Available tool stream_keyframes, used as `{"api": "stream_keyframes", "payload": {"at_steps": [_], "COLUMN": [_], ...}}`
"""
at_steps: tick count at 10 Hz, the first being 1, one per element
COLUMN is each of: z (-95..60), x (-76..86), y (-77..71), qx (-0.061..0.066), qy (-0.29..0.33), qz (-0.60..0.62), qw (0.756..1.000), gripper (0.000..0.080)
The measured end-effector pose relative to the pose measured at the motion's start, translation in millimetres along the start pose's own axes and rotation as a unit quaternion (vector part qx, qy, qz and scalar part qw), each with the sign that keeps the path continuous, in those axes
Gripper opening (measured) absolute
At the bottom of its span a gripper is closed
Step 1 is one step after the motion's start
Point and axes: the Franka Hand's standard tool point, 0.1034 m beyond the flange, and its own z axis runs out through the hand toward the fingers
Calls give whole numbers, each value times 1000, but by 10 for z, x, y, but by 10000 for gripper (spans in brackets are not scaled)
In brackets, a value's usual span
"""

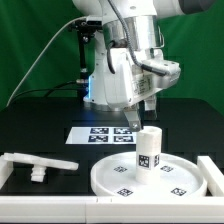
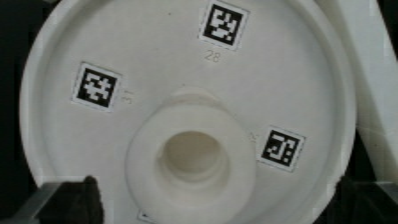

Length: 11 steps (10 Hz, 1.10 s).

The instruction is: Assemble round table

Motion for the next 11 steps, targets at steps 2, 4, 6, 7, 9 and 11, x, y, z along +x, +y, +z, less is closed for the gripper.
{"api": "stream_keyframes", "payload": {"at_steps": [2,4,6,7,9,11], "z": [-7,-76,-160,-163,-156,-153], "x": [78,419,641,632,626,643], "y": [-22,-154,-264,-283,-277,-279], "qx": [-2,-3,-22,-20,-20,-21], "qy": [1,5,0,2,2,2], "qz": [-47,-114,-203,-202,-202,-207], "qw": [999,994,979,979,979,978], "gripper": [649,649,649,649,649,649]}}
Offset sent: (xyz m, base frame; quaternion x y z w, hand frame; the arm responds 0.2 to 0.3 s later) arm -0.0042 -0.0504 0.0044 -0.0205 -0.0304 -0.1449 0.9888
